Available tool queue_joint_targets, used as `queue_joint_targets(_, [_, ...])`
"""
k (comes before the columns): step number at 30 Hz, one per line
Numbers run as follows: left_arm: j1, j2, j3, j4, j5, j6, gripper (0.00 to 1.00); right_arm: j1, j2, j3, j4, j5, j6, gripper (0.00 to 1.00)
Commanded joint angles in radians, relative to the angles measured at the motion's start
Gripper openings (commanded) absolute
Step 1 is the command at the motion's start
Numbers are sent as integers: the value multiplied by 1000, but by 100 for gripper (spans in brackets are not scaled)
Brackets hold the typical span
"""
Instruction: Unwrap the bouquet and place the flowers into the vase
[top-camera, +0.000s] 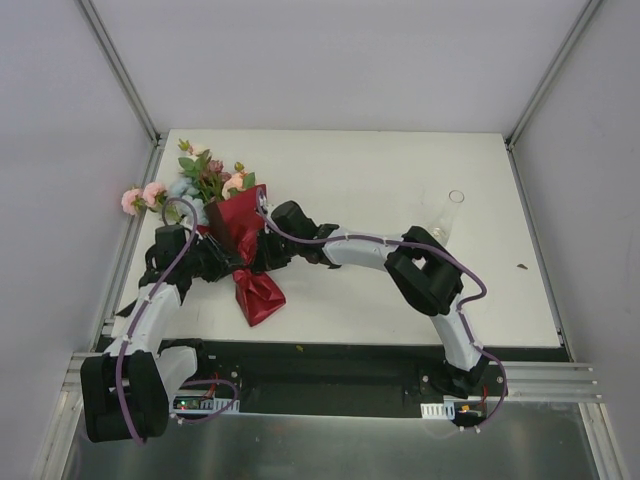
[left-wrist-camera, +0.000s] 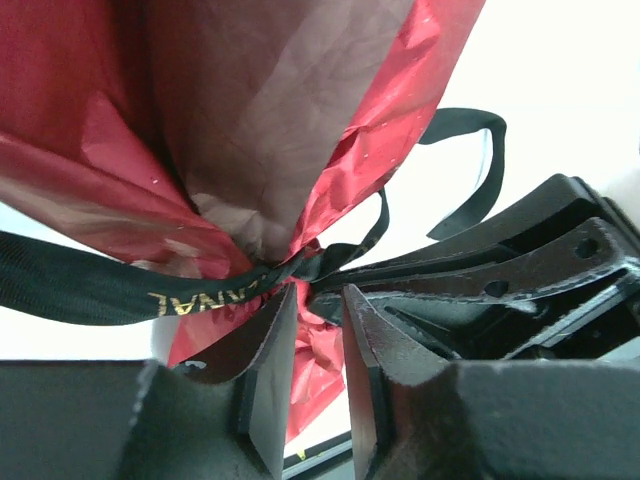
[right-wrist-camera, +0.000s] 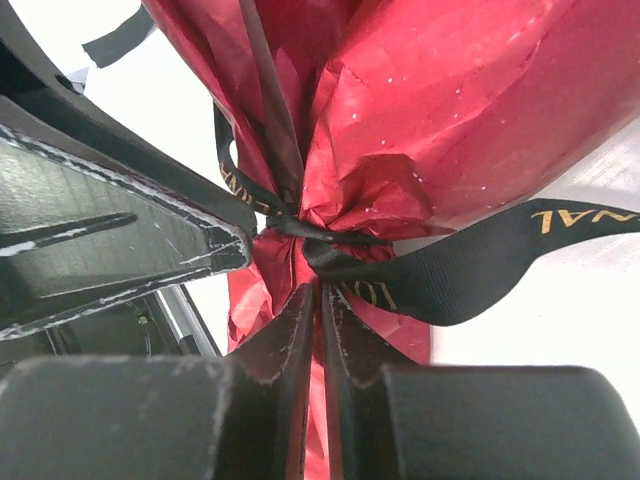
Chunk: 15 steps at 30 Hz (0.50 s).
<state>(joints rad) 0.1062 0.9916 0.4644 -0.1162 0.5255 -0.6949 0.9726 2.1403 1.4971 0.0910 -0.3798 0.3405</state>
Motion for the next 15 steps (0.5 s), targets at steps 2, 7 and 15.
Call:
queue_joint_targets(2, [4, 12, -49, -34, 4, 6, 14, 2, -31, 6, -25, 38, -21, 10])
queue_joint_targets(7, [4, 12, -95, -34, -9, -11, 5, 3, -59, 17, -74, 68, -64, 11])
queue_joint_targets(15, [4, -7, -125, -28, -50, -3, 2, 44, -117, 38, -86, 38, -80, 13])
